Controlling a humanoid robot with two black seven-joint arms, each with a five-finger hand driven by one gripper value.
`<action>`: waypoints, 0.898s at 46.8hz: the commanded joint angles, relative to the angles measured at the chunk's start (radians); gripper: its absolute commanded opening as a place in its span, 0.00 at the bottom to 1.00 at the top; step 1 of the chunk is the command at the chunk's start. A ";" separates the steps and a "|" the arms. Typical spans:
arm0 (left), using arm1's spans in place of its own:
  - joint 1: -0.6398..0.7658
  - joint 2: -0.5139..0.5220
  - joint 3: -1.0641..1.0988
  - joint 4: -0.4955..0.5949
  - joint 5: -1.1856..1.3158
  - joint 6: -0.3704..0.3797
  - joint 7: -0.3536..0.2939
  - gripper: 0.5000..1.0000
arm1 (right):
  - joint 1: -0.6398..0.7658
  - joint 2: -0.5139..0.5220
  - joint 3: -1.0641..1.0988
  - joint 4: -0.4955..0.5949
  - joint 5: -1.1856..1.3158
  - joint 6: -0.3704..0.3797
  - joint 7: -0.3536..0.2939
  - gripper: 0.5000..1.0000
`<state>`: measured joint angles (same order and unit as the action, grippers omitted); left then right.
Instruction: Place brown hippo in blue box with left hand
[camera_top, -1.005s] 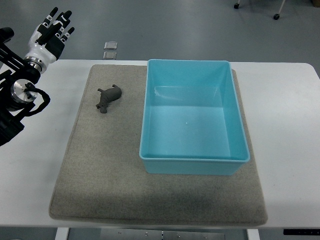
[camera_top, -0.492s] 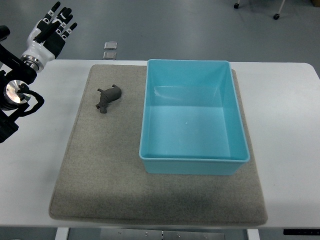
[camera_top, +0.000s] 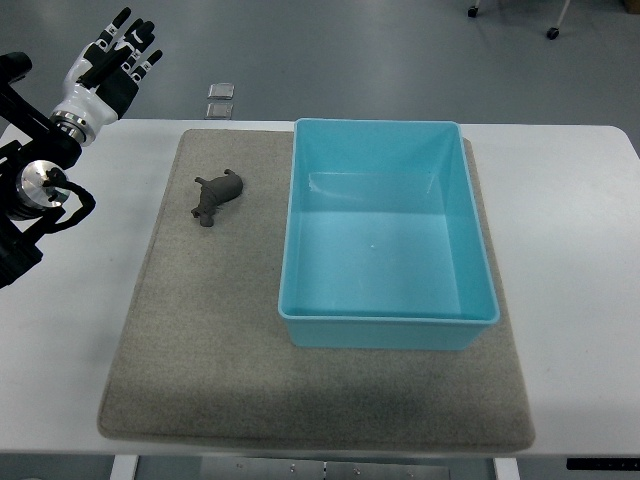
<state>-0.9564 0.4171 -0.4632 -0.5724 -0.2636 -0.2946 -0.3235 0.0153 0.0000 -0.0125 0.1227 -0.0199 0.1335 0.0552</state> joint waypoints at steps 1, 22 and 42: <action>-0.031 0.003 0.070 -0.001 -0.002 0.000 0.000 0.99 | 0.000 0.000 0.000 0.000 0.000 0.000 0.000 0.87; -0.203 0.120 0.478 -0.087 0.000 -0.001 -0.002 0.98 | 0.000 0.000 0.000 0.000 0.000 0.000 0.000 0.87; -0.334 0.169 0.739 -0.168 0.175 0.006 0.000 0.96 | 0.000 0.000 -0.001 0.000 0.000 0.000 0.000 0.87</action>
<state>-1.2768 0.5726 0.2582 -0.7169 -0.1225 -0.2889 -0.3249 0.0153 0.0000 -0.0129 0.1227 -0.0199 0.1334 0.0552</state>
